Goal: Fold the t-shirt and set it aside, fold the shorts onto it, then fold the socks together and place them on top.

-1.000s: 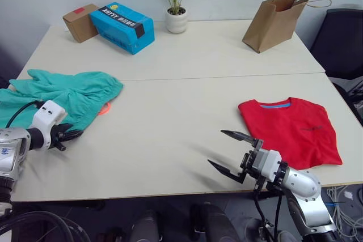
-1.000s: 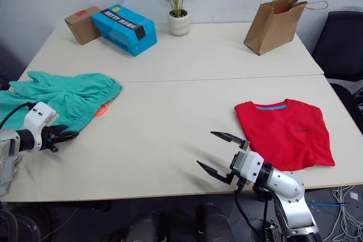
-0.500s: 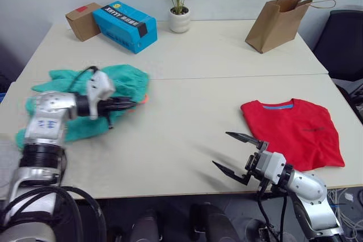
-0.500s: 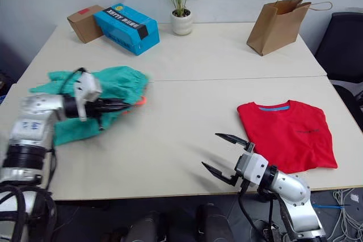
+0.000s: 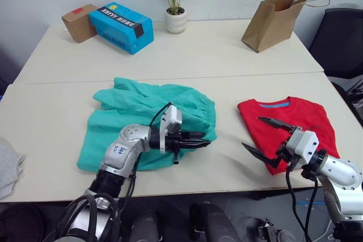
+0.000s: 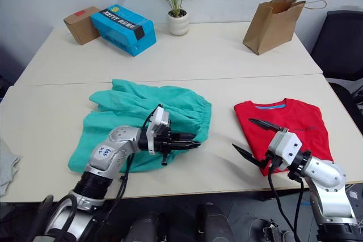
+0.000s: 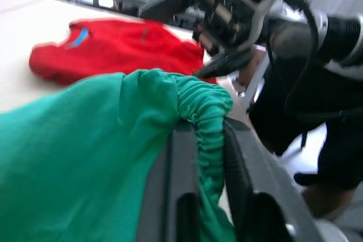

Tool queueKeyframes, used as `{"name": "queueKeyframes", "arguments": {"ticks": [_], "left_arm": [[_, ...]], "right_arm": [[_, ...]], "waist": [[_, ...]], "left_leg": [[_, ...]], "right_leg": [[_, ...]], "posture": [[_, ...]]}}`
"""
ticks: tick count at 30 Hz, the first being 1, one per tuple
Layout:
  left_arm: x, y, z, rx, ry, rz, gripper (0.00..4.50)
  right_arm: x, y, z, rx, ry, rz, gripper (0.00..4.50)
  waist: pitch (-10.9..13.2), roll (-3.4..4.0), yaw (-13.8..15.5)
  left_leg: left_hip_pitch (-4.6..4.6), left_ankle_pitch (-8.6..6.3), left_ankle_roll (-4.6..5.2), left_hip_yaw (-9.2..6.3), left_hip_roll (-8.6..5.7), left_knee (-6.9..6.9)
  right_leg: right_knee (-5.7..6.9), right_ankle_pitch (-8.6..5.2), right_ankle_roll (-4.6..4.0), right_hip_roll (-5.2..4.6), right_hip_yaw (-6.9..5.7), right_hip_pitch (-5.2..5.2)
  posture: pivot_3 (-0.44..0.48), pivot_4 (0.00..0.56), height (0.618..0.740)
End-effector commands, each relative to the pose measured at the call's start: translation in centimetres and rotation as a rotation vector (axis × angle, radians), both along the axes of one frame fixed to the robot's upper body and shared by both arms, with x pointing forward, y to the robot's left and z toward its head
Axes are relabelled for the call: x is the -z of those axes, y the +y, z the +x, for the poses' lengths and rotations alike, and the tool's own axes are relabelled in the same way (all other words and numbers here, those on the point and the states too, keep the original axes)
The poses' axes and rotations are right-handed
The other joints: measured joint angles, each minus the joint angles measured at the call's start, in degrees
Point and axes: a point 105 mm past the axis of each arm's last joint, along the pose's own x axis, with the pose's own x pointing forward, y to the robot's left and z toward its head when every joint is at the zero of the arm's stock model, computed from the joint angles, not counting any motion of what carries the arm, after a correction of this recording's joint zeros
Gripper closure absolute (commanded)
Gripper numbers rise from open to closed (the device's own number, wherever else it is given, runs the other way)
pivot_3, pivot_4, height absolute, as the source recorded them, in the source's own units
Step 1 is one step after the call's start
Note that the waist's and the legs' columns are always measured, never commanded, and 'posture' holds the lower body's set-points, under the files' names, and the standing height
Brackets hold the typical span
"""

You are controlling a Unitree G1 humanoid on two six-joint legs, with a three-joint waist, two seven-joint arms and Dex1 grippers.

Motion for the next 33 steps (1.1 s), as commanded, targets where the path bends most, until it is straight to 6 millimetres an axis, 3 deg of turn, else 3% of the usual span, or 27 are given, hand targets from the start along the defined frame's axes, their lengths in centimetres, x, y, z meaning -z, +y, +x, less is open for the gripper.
{"name": "queueKeyframes", "arguments": {"ticks": [1,5,8,10,12,15,17,20,23,26,31,33], "left_arm": [[-1.4,1.1,-1.1,0.012,-0.087,-0.002,2.35],[-1.3,3.1,-1.4,-0.026,-0.153,0.059,1.07],[-2.5,4.5,-0.6,-0.1,-0.192,0.039,0.08],[-5.1,6.2,0.5,-0.214,-0.206,-0.045,0.04],[-6.2,8.3,0.9,-0.279,-0.251,-0.002,0.04],[-3.4,13.1,0.4,-0.278,-0.439,0.392,0.04],[-3.4,16.6,0.2,-0.33,-0.43,0.473,0.04],[-2.0,20.2,-2.5,-0.3,-0.293,0.564,0.04],[-0.1,21.7,-4.7,-0.283,-0.205,0.62,0.04],[1.6,22.6,-5.7,-0.326,-0.14,0.627,0.04],[3.7,24.7,-5.3,-0.46,-0.154,0.713,0.04],[4.2,25.9,-5.2,-0.501,-0.147,0.736,0.0]], "right_arm": [[-1.3,-0.3,-0.1,-0.003,0.04,0.066,0.0],[-1.5,-0.1,-0.3,-0.04,0.134,0.087,0.0],[-1.7,0.3,-0.5,-0.076,0.143,0.075,0.0],[-2.0,0.9,-0.5,-0.115,0.14,0.055,0.0],[-2.1,1.9,-1.0,-0.186,0.15,0.011,0.0],[-2.1,4.2,-3.0,-0.336,0.216,0.001,0.0],[-1.7,5.5,-3.9,-0.404,0.242,-0.027,0.0],[-0.7,6.7,-4.1,-0.448,0.239,-0.082,0.0],[1.1,7.3,-4.0,-0.472,0.244,-0.159,0.0],[2.8,7.8,-3.2,-0.456,0.231,-0.245,0.0],[3.1,8.6,-0.2,-0.337,0.15,-0.273,0.0],[2.8,8.9,0.8,-0.293,0.141,-0.258,0.4]], "waist": [[0.0,0.01,0.06],[0.0,0.02,0.22],[0.0,0.02,0.41],[0.0,0.01,0.46],[0.01,0.01,0.38],[0.02,0.03,-0.35],[0.03,0.11,-0.21],[0.07,0.07,0.06],[0.1,0.12,0.18],[0.1,0.11,1.02],[0.12,0.15,1.46],[0.12,0.15,1.47]], "left_leg": [[0.01,0.04,-0.07,-0.02,0.0,-0.02],[0.0,0.05,-0.07,-0.08,0.01,-0.02],[-0.08,-0.11,0.26,-0.15,-0.01,0.0],[-0.12,-0.13,0.29,-0.18,-0.01,0.0],[-0.13,-0.13,0.29,-0.19,-0.01,0.0],[-0.06,-0.13,0.22,-0.19,0.02,-0.16],[0.06,-0.19,0.07,-0.31,0.06,-0.3],[-0.07,-0.2,0.08,-0.43,0.08,-0.26],[-0.13,-0.33,0.21,-0.43,0.01,-0.2],[-0.23,-0.41,0.35,-0.47,-0.02,-0.16],[-0.27,-0.44,0.39,-0.45,-0.01,-0.13],[-0.25,-0.43,0.37,-0.45,0.01,-0.15]], "right_leg": [[0.0,0.0,0.0,0.0,-0.02,0.0],[-0.01,0.0,-0.01,-0.02,-0.03,0.01],[-0.06,0.0,-0.01,-0.05,-0.11,0.02],[-0.1,0.0,-0.01,-0.06,-0.13,0.02],[-0.1,0.0,0.0,-0.06,-0.14,0.02],[-0.11,-0.01,-0.02,0.02,-0.13,-0.02],[-0.12,-0.1,-0.16,0.1,-0.14,-0.02],[-0.16,-0.12,-0.2,0.1,-0.2,-0.1],[-0.31,-0.12,-0.2,-0.04,-0.23,-0.07],[-0.51,-0.1,-0.17,-0.1,-0.29,-0.04],[-0.52,-0.09,-0.18,-0.1,-0.27,-0.09],[-0.49,-0.09,-0.22,-0.08,-0.29,-0.09]], "posture": [[0.0,0.15,0.74],[0.0,0.15,0.74],[0.0,0.15,0.74],[0.0,0.15,0.74],[0.0,0.15,0.74],[0.0,0.15,0.74],[0.0,0.15,0.74],[0.0,0.15,0.74],[0.0,0.15,0.74],[0.0,0.15,0.74],[0.0,0.15,0.74],[0.0,0.15,0.74]]}}
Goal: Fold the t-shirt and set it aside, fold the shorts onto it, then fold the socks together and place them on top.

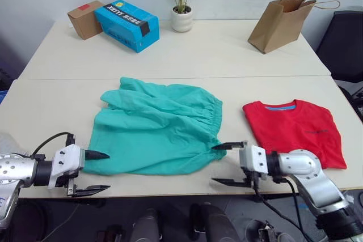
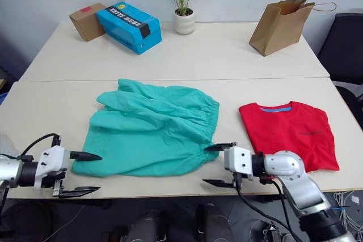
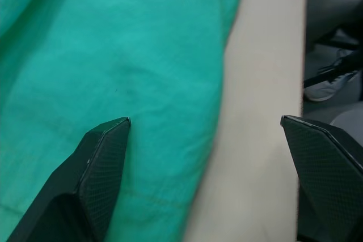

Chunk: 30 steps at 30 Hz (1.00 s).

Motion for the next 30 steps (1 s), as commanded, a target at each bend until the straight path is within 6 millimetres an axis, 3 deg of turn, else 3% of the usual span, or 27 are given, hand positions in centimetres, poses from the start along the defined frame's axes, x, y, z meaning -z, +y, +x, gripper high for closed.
{"name": "queueKeyframes", "arguments": {"ticks": [1,4,5,9,12,16,20,25,28,30], "left_arm": [[0.1,2.0,0.4,-0.069,-0.051,0.051,0.0],[0.5,2.9,0.4,-0.067,-0.049,0.095,0.0],[0.8,3.4,0.8,-0.089,-0.058,0.11,0.19],[1.0,2.8,2.0,-0.097,-0.088,0.05,1.17],[1.7,2.8,1.2,-0.042,-0.033,0.102,2.04],[1.3,4.2,0.2,-0.051,0.024,0.113,3.3],[-0.1,1.5,-1.2,0.038,0.089,-0.044,4.47],[-1.3,-1.4,-3.5,0.091,0.215,-0.156,4.47],[-0.2,-2.7,-7.7,0.13,0.424,-0.165,4.47],[0.2,-2.9,-10.3,0.116,0.58,-0.18,4.47]], "right_arm": [[-0.6,0.5,1.1,0.046,-0.037,0.014,0.56],[0.4,0.7,0.2,-0.03,-0.009,-0.054,1.63],[0.5,0.9,0.0,-0.045,-0.005,-0.058,1.98],[0.6,1.3,0.2,-0.048,-0.006,-0.051,3.37],[0.5,1.3,0.3,-0.047,-0.013,-0.051,4.39],[-1.8,1.3,-0.5,-0.067,0.024,0.048,4.5],[-2.5,0.8,-2.4,-0.141,0.1,0.067,4.5],[-2.9,-0.8,-4.2,-0.191,0.196,0.084,4.5],[-2.1,-2.4,-7.2,-0.241,0.399,0.083,4.5],[-0.7,-3.5,-7.9,-0.223,0.483,0.026,4.5]], "waist": [[0.0,0.01,-0.05],[0.0,0.01,-0.04],[0.0,0.02,-0.03],[-0.01,0.12,0.02],[-0.03,0.17,0.01],[-0.04,0.19,-0.09],[-0.03,0.21,-0.89],[0.01,0.08,-1.26],[0.01,0.08,-1.36],[0.04,-0.02,-1.6]], "left_leg": [[0.0,0.0,-0.01,0.0,0.01,-0.01],[0.01,-0.06,-0.06,0.0,0.02,-0.06],[0.01,-0.07,-0.05,0.0,0.03,-0.08],[0.07,-0.04,-0.04,0.0,0.03,-0.06],[0.09,-0.03,-0.15,0.01,0.02,-0.01],[0.11,-0.09,-0.34,0.02,0.03,-0.01],[0.12,0.06,-0.15,0.02,0.09,-0.11],[-0.01,-0.15,-0.08,0.01,0.07,-0.03],[0.0,-0.3,0.01,0.01,0.06,-0.02],[0.08,-0.44,-0.01,0.01,0.08,0.0]], "right_leg": [[0.01,0.0,-0.02,0.0,0.0,-0.03],[0.03,0.0,-0.02,0.0,-0.04,-0.02],[0.02,0.0,-0.02,0.0,-0.04,-0.02],[0.09,0.0,-0.03,0.0,-0.08,0.01],[0.1,0.03,-0.05,-0.01,-0.07,0.04],[0.1,0.03,-0.05,0.0,-0.06,0.05],[0.13,0.02,-0.08,0.04,-0.08,0.01],[0.07,-0.06,0.03,0.02,-0.08,0.01],[-0.01,-0.11,0.11,0.01,-0.04,0.04],[-0.02,-0.21,0.14,0.04,-0.02,0.1]], "posture": [[0.0,0.15,0.74],[0.0,0.15,0.74],[0.0,0.15,0.74],[0.0,0.15,0.74],[0.0,0.15,0.74],[0.0,0.15,0.74],[0.0,0.15,0.74],[0.0,0.15,0.74],[0.0,0.15,0.74],[0.0,0.15,0.74]]}}
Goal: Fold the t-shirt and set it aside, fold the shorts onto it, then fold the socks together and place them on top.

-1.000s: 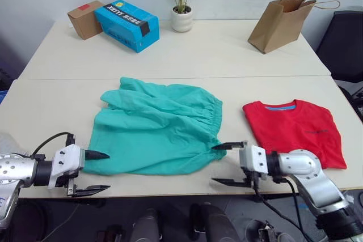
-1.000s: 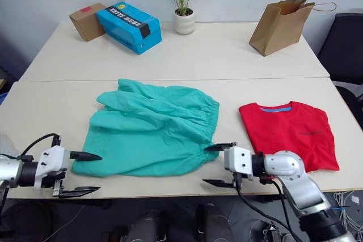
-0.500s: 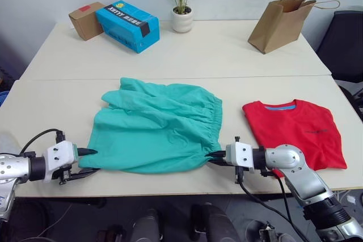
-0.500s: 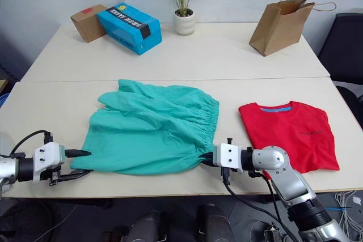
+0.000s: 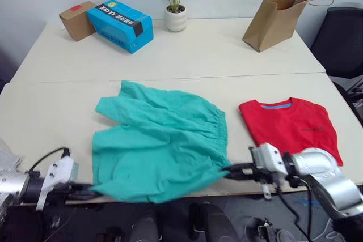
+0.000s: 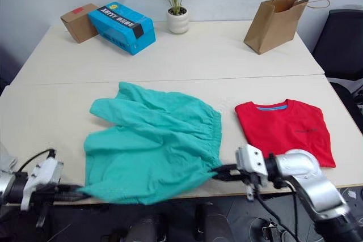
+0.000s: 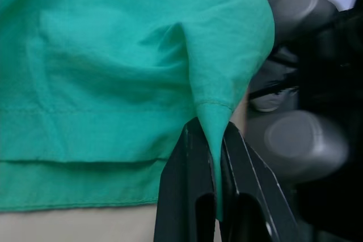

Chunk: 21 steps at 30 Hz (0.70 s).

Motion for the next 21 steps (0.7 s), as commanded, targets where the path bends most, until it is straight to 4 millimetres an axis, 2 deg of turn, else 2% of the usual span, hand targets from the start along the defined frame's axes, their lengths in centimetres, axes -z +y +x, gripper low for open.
{"name": "queueKeyframes", "arguments": {"ticks": [1,3,5,6,9,10,12,13,15,17,19,21], "left_arm": [[-0.5,-0.6,-3.2,0.014,0.201,-0.027,4.47],[-1.2,-0.5,-2.8,-0.028,0.224,-0.036,4.47],[-2.2,-0.6,-1.3,-0.072,0.189,-0.072,4.47],[-3.1,-0.9,0.1,-0.101,0.134,-0.119,4.47],[-6.6,-1.9,5.6,-0.182,-0.122,-0.26,4.47],[-8.0,-2.0,7.5,-0.222,-0.209,-0.299,4.47],[-11.2,-1.5,12.2,-0.337,-0.455,-0.337,4.47],[-12.2,-1.3,13.6,-0.38,-0.522,-0.345,4.47],[-16.3,-0.3,17.8,-0.505,-0.746,-0.38,4.47],[-20.7,1.0,21.4,-0.658,-0.942,-0.427,4.47],[-26.3,2.5,23.7,-0.815,-1.193,-0.468,4.47],[-32.5,3.1,23.3,-0.892,-1.45,-0.551,4.47]], "right_arm": [[0.7,-1.1,-1.3,-0.038,0.085,-0.049,4.5],[0.9,-1.4,-1.0,-0.031,0.101,-0.069,4.5],[0.6,-1.3,-0.4,-0.024,0.108,-0.068,4.5],[0.1,-1.3,0.1,-0.022,0.106,-0.066,4.5],[-2.4,-1.0,3.1,0.001,0.034,-0.034,4.5],[-3.7,-0.7,4.4,0.013,-0.024,-0.008,4.5],[-8.5,0.4,8.4,0.07,-0.279,0.126,4.5],[-10.4,0.8,9.7,0.095,-0.377,0.186,4.5],[-17.0,1.4,14.5,0.28,-0.744,0.315,4.5],[-22.9,1.8,17.8,0.452,-0.984,0.387,4.5],[-28.7,1.6,19.2,0.622,-1.201,0.455,4.5],[-33.9,1.1,18.5,0.751,-1.4,0.554,4.5]], "waist": [[0.03,-0.11,-0.07],[0.06,-0.13,0.23],[0.16,-0.02,0.55],[0.24,0.18,0.76],[0.47,0.88,1.53],[0.57,0.98,1.51],[0.65,0.88,1.33],[0.62,0.78,1.14],[0.71,0.66,0.52],[0.79,0.52,0.36],[0.8,0.31,0.31],[0.93,-0.04,0.27]], "left_leg": [[0.0,-0.02,-0.02,0.0,0.02,-0.02],[0.0,-0.02,-0.02,-0.01,0.01,0.07],[-0.01,-0.09,-0.3,-0.19,-0.05,0.15],[0.0,-0.07,-0.31,-0.35,-0.06,0.16],[-0.11,-0.07,-0.29,-0.98,-0.1,0.11],[-0.16,0.02,-0.13,-1.47,-0.16,0.16],[-0.23,0.15,0.09,-1.68,-0.14,0.09],[-0.26,0.25,0.16,-1.63,-0.16,0.1],[-0.22,0.44,0.34,-1.52,-0.3,0.13],[-0.55,0.77,-0.19,-1.28,-0.46,0.17],[-1.61,1.22,-0.35,-1.06,-0.49,0.2],[-2.19,1.26,-0.43,-0.85,-0.47,0.35]], "right_leg": [[-0.04,-0.02,-0.02,0.02,-0.01,-0.01],[-0.02,-0.06,-0.05,0.06,-0.02,-0.03],[-0.12,-0.11,-0.17,0.09,-0.04,-0.02],[-0.4,-0.03,-0.08,0.15,-0.09,0.0],[-1.95,0.52,-0.81,0.71,-0.04,0.22],[-2.46,0.96,-0.81,1.0,-0.04,0.81],[-2.84,1.33,-0.59,1.14,-0.02,0.99],[-2.66,1.7,0.01,1.14,0.04,0.9],[-2.1,1.89,-0.03,1.13,0.14,0.7],[-1.38,1.74,0.0,1.04,0.33,-0.01],[-0.69,1.76,-0.16,1.0,0.42,-1.32],[-0.2,1.72,-0.25,0.93,0.36,-2.16]], "posture": [[0.0,0.15,0.74],[0.0,0.15,0.74],[0.0,0.15,0.74],[0.0,0.15,0.74],[0.0,0.15,0.74],[0.0,0.15,0.74],[0.0,0.15,0.74],[0.0,0.15,0.74],[0.0,0.15,0.74],[0.0,0.15,0.74],[0.0,0.15,0.74],[0.0,0.15,0.74]]}}
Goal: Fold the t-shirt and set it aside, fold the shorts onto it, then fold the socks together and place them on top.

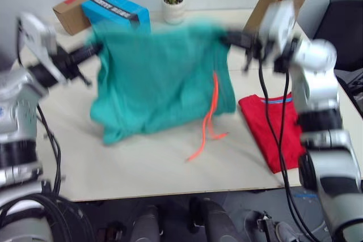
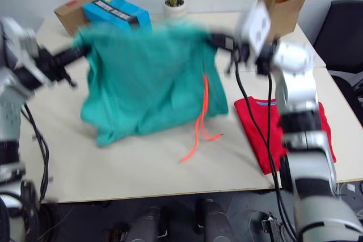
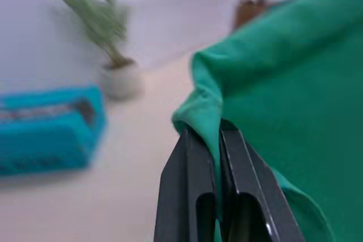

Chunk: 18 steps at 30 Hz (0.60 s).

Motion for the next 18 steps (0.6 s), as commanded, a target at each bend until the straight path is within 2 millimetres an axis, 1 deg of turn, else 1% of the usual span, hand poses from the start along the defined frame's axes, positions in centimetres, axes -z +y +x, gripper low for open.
{"name": "queueKeyframes", "arguments": {"ticks": [1,2,3,4,6,7,9,11,12,13,14,15,16,18], "left_arm": [[-10.2,2.3,-2.3,-0.237,-0.444,-0.046,4.47],[-12.5,2.2,-3.5,-0.232,-0.54,-0.056,4.47],[-14.1,1.9,-4.8,-0.231,-0.619,-0.023,4.47],[-15.0,1.5,-5.8,-0.213,-0.672,0.028,4.47],[-15.2,1.0,-7.0,-0.179,-0.73,0.12,4.47],[-14.5,1.0,-7.2,-0.141,-0.719,0.155,4.47],[-11.5,0.8,-7.2,-0.055,-0.65,0.232,4.47],[-7.5,0.6,-7.0,0.037,-0.519,0.298,4.47],[-4.7,0.4,-7.0,0.09,-0.419,0.328,4.47],[-0.8,0.4,-7.4,0.151,-0.273,0.388,4.47],[2.0,0.6,-8.1,0.191,-0.147,0.385,4.47],[4.5,1.0,-9.1,0.23,0.001,0.332,4.47],[6.2,1.4,-10.1,0.234,0.089,0.326,4.47],[8.1,2.1,-11.4,0.213,0.198,0.318,4.47]], "right_arm": [[-8.2,-2.1,-2.1,0.194,-0.391,0.21,4.5],[-9.7,-2.0,-3.0,0.198,-0.465,0.232,4.5],[-10.6,-1.8,-3.8,0.193,-0.522,0.236,4.5],[-10.8,-1.6,-4.2,0.183,-0.555,0.232,4.5],[-10.0,-1.3,-4.0,0.158,-0.548,0.208,4.5],[-8.6,-1.1,-3.5,0.148,-0.524,0.163,4.5],[-4.9,-1.0,-2.0,0.102,-0.418,0.101,4.5],[-1.0,-1.0,-0.8,0.041,-0.264,0.083,4.5],[1.3,-0.9,-0.5,0.013,-0.2,0.067,4.5],[5.0,-0.3,-0.4,-0.041,-0.092,0.0,4.5],[8.0,0.3,-1.1,-0.084,-0.029,-0.057,4.5],[11.4,1.1,-2.0,-0.137,0.065,-0.12,4.5],[13.8,1.6,-3.2,-0.183,0.147,-0.146,4.5],[16.0,2.1,-4.8,-0.219,0.254,-0.132,4.5]], "waist": [[0.0,-0.32,-0.18],[-0.03,-0.43,-0.23],[-0.04,-0.44,-0.47],[-0.04,-0.44,-0.76],[-0.04,-0.43,-1.44],[-0.04,-0.43,-1.63],[-0.07,-0.38,-1.85],[-0.04,-0.35,-1.97],[-0.01,-0.33,-2.15],[-0.01,-0.33,-2.5],[0.0,-0.32,-2.58],[0.0,-0.31,-2.69],[0.0,-0.32,-2.91],[0.03,-0.34,-2.7]], "left_leg": [[-0.21,0.06,-0.07,0.16,0.01,-0.08],[-0.32,0.04,-0.08,0.34,0.02,-0.13],[-0.56,-0.02,-0.06,0.47,0.01,-0.13],[-0.68,-0.09,-0.05,0.51,0.02,-0.15],[-0.47,-0.35,0.04,0.86,0.08,-0.21],[-0.17,-0.44,0.08,1.07,0.11,-0.29],[0.35,-0.49,0.14,1.44,0.17,-0.35],[0.61,-0.49,0.13,1.64,0.29,-0.25],[0.83,-0.47,0.11,1.69,0.3,-0.13],[1.15,-0.4,0.14,1.75,0.33,-0.04],[1.35,-0.37,0.15,1.79,0.35,0.02],[1.48,-0.36,0.14,1.77,0.35,0.11],[1.44,-0.31,0.1,1.73,0.37,0.16],[1.33,-0.25,0.01,1.55,0.41,0.13]], "right_leg": [[-0.09,-0.01,-0.03,-0.01,0.0,-0.33],[0.13,-0.01,-0.03,-0.05,-0.05,-0.63],[0.23,-0.01,-0.03,-0.17,-0.22,-0.95],[0.22,-0.01,-0.03,-0.19,-0.29,-1.12],[0.23,-0.01,-0.03,-0.2,-0.51,-1.15],[0.25,-0.01,-0.03,-0.22,-0.56,-1.01],[0.27,-0.02,-0.02,-0.24,-0.59,-0.7],[0.27,-0.07,-0.11,-0.21,-0.5,-0.43],[0.3,-0.1,-0.17,-0.2,-0.43,-0.19],[0.37,-0.04,-0.26,-0.2,-0.32,0.11],[0.46,-0.02,-0.28,-0.21,-0.2,0.26],[0.66,-0.03,-0.31,-0.25,-0.13,0.35],[0.71,-0.03,-0.32,-0.23,-0.07,0.29],[0.78,-0.1,-0.42,-0.2,-0.05,0.16]], "posture": [[0.0,0.15,0.74],[0.0,0.15,0.74],[0.0,0.15,0.74],[0.0,0.15,0.74],[0.0,0.15,0.74],[0.0,0.15,0.74],[0.0,0.15,0.74],[0.0,0.15,0.74],[0.0,0.15,0.74],[0.0,0.15,0.74],[0.0,0.15,0.74],[0.0,0.15,0.74],[0.0,0.15,0.74],[0.0,0.15,0.74]]}}
